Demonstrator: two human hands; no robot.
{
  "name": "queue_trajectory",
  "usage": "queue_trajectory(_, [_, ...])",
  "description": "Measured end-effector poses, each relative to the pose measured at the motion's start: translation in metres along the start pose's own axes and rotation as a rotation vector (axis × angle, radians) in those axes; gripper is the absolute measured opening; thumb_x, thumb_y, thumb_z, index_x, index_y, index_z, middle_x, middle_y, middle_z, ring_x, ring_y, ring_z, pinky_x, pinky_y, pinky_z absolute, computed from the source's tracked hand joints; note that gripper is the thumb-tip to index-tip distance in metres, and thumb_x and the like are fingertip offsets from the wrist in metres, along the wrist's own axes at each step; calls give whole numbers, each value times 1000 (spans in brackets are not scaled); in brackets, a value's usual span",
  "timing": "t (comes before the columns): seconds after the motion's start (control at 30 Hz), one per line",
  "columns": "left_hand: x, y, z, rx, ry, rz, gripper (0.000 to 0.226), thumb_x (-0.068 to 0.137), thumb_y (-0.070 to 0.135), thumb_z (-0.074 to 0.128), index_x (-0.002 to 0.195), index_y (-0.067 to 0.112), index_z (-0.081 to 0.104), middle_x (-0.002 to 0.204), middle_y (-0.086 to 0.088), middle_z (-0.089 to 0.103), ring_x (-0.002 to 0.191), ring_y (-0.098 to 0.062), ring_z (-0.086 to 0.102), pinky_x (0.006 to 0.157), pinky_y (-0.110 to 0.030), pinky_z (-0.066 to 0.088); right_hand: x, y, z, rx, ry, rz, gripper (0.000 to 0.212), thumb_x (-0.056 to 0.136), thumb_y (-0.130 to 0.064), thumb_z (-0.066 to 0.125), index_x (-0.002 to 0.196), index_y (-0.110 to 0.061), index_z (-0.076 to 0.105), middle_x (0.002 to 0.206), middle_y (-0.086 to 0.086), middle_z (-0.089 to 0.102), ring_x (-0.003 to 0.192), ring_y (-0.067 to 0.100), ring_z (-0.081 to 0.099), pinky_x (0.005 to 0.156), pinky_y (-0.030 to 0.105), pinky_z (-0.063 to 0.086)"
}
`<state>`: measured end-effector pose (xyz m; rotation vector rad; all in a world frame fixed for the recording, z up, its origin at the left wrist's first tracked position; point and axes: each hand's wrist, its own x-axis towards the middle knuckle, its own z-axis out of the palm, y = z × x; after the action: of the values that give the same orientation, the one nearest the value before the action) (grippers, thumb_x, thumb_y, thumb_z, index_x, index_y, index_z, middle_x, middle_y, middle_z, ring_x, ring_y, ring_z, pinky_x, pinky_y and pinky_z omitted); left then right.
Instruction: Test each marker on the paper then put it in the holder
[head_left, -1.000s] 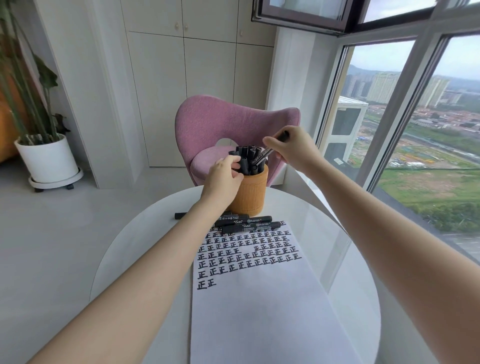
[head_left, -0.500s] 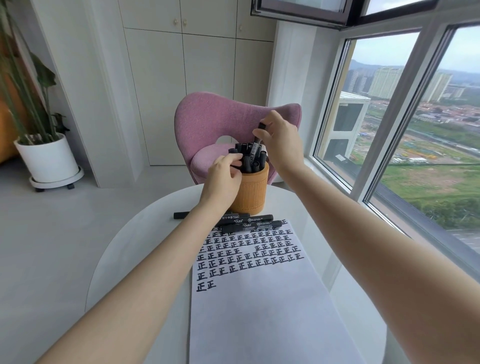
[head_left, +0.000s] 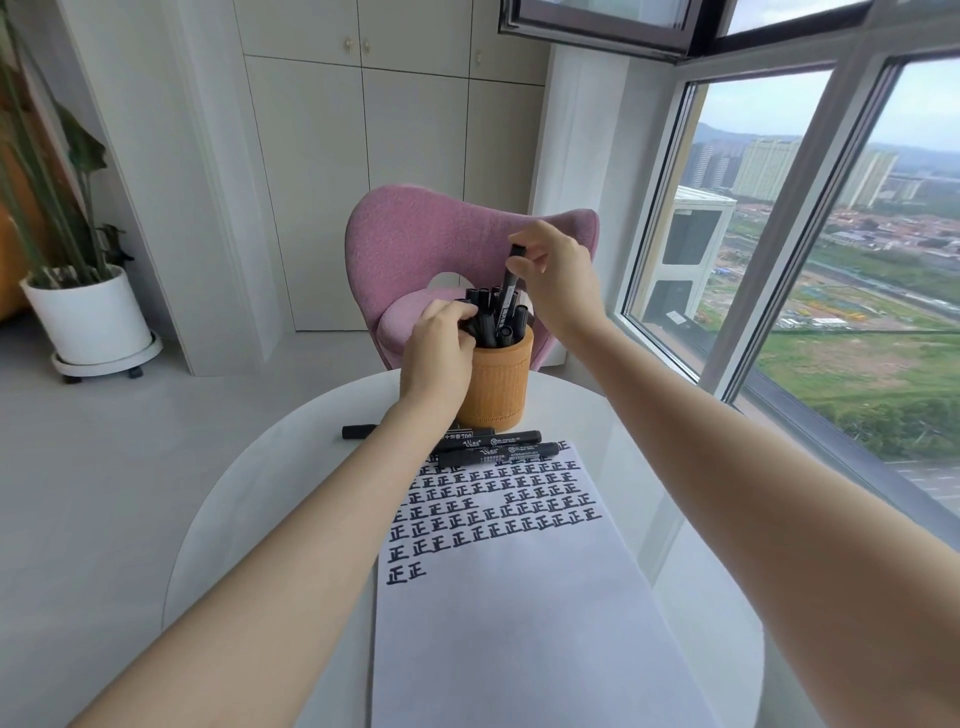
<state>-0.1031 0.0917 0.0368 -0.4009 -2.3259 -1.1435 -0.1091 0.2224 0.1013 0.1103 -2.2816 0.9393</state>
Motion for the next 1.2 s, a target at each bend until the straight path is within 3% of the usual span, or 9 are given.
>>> queue_trajectory(0.1, [4,5,3,142,-24,46,30,89,4,58,118,10,61,121,-7,58,101,-25,59,83,-36,49,3,7,-4,53,18,24,24,90,-9,59,113,-8,64,107,11,68,89,13,54,81,32,47])
queue_trajectory(0.2, [8,8,7,149,21,17,25,88,0,57,111,10,63,115,-6,59,87,-16,57,72,-30,44,3,9,-1,74,3,35,23,88,-8,61,111,-9,65,102,9,67,89,16,57,82,35,50])
queue_trajectory(0.33, [15,8,7,15,95,-18,21,84,-3,60,100,9,67,107,-7,62,92,-21,60,81,-31,47,1,8,4,93,-13,12,25,88,-9,61,112,-10,66,102,9,69,92,21,63,82,36,52])
queue_trajectory(0.43, [19,11,2,-21,137,21,18,84,0,62,98,10,67,104,-6,63,85,-13,55,78,-23,44,2,12,4,89,-30,18,25,88,-10,62,113,-10,66,106,10,69,92,17,61,81,32,50])
queue_trajectory(0.57, [22,10,3,-40,135,66,17,83,-1,62,96,8,69,102,-8,65,80,-10,55,78,-27,50,-4,19,7,78,-37,32,26,90,-11,60,116,-9,66,110,10,70,98,19,64,80,28,48])
queue_trajectory(0.7, [16,11,7,-13,168,122,20,84,-4,59,98,6,70,104,-7,66,87,-13,54,74,-10,34,-5,21,7,57,-53,13,27,91,-12,59,117,-14,66,112,8,70,101,20,64,88,39,52])
queue_trajectory(0.9, [7,1,9,31,230,100,29,86,-2,58,111,10,66,113,-6,64,107,-23,53,92,-35,44,-2,10,10,-31,-191,-83,34,95,-14,53,128,-22,60,117,3,68,104,15,62,87,35,51])
queue_trajectory(1.07, [0,-5,9,-102,149,8,30,86,0,60,114,12,63,113,-7,61,97,-21,60,86,-31,49,-3,8,17,-53,-172,-86,30,94,-16,56,123,-18,60,113,5,68,101,21,62,85,44,52])
queue_trajectory(1.2, [3,-1,5,-132,126,-12,28,86,1,61,110,13,66,110,-5,64,89,-16,60,81,-28,49,0,12,8,7,-14,-83,25,92,-11,55,115,-12,62,98,3,67,88,19,62,79,35,52])
